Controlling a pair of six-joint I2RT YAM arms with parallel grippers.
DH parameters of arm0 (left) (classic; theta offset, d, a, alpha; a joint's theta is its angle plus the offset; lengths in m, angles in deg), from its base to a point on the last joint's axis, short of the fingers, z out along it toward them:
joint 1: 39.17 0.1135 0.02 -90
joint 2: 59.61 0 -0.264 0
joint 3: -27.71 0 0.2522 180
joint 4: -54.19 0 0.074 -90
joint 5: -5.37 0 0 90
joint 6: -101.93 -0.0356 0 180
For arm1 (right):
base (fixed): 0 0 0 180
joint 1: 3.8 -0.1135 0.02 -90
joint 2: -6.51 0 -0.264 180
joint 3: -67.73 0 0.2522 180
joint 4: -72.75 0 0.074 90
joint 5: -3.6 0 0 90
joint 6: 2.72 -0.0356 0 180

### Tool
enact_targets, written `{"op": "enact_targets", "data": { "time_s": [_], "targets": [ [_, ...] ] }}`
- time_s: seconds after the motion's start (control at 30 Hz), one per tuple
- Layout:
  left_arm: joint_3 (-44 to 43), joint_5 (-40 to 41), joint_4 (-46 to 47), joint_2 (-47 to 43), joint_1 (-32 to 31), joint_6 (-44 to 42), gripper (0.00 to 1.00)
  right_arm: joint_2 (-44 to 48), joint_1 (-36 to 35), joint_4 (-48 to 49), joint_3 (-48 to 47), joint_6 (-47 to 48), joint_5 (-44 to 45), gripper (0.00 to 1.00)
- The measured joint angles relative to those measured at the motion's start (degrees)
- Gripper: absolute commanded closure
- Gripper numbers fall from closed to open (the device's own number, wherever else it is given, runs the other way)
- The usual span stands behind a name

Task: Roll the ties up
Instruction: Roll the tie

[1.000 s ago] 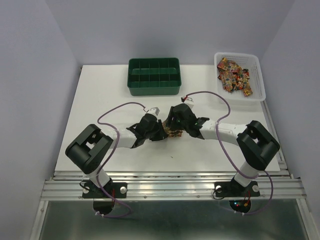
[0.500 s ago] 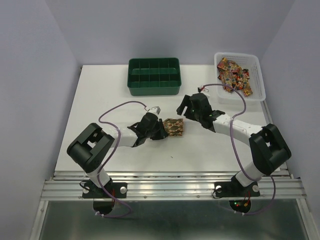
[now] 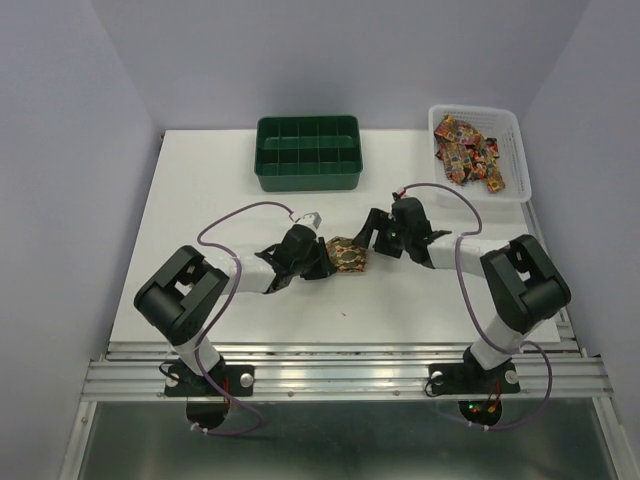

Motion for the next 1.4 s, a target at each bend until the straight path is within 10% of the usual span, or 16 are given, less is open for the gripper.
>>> {"op": "enact_targets", "data": {
  "time_s": [1.0,1.4],
  "targets": [
    [-2.6,3.5,-2.1,1.8,0.0,5.5,0.74,-4.8,0.9,16.6,6.8,-3.0,-18.8,0.33],
    [-2.6,3.8,-1.6,2.2,0.0,7.1,0.74,-6.8,1.1,21.7,8.6,-5.8,-21.0,0.63]
  ]
}}
